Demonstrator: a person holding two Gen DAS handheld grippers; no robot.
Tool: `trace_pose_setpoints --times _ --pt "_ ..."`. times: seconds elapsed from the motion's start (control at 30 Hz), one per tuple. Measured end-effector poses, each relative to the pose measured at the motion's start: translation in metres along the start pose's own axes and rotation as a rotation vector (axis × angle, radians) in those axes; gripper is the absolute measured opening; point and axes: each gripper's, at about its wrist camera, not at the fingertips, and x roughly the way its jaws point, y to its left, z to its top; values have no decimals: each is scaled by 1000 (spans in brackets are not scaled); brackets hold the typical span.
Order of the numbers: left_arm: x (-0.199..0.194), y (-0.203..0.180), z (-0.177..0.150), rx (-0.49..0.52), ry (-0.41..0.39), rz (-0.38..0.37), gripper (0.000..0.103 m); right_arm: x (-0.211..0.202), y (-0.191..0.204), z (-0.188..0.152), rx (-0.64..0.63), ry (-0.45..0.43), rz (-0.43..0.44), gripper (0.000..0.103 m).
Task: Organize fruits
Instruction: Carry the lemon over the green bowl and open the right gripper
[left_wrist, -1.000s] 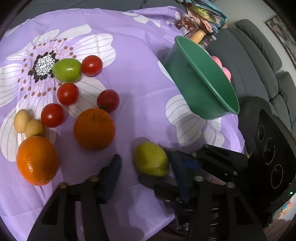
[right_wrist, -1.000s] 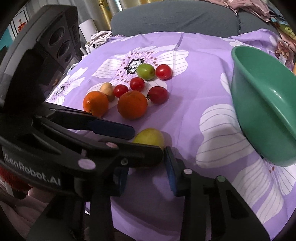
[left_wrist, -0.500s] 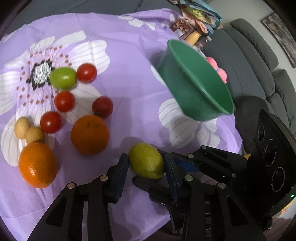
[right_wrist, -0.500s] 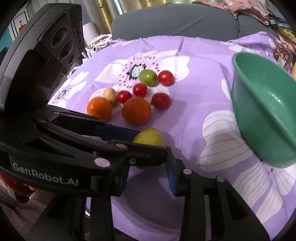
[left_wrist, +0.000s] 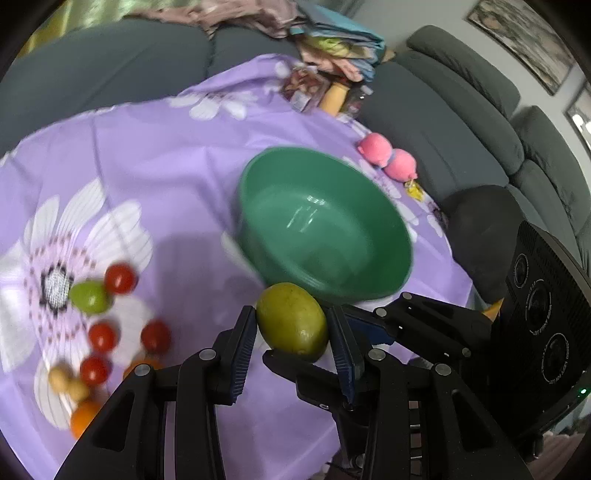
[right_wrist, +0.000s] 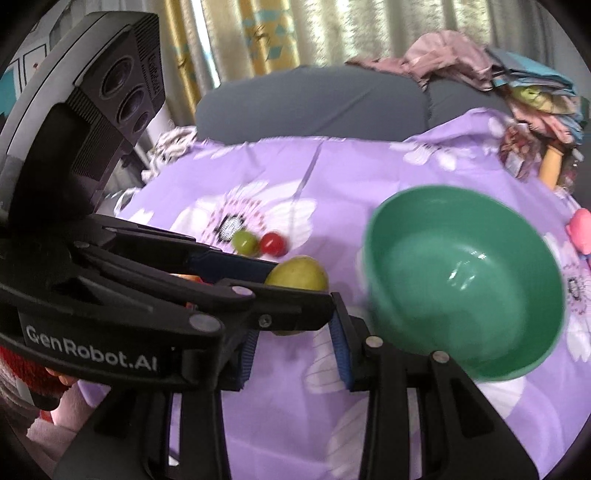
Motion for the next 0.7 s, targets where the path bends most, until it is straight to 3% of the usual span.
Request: trace_pose_setpoints --times 0.27,0.7 --pt "15 -21 27 60 5 -24 40 -10 -28 8 34 -41 -62 37" --pt "53 -28 43 58 77 -66 40 2 -66 3 109 6 -97 37"
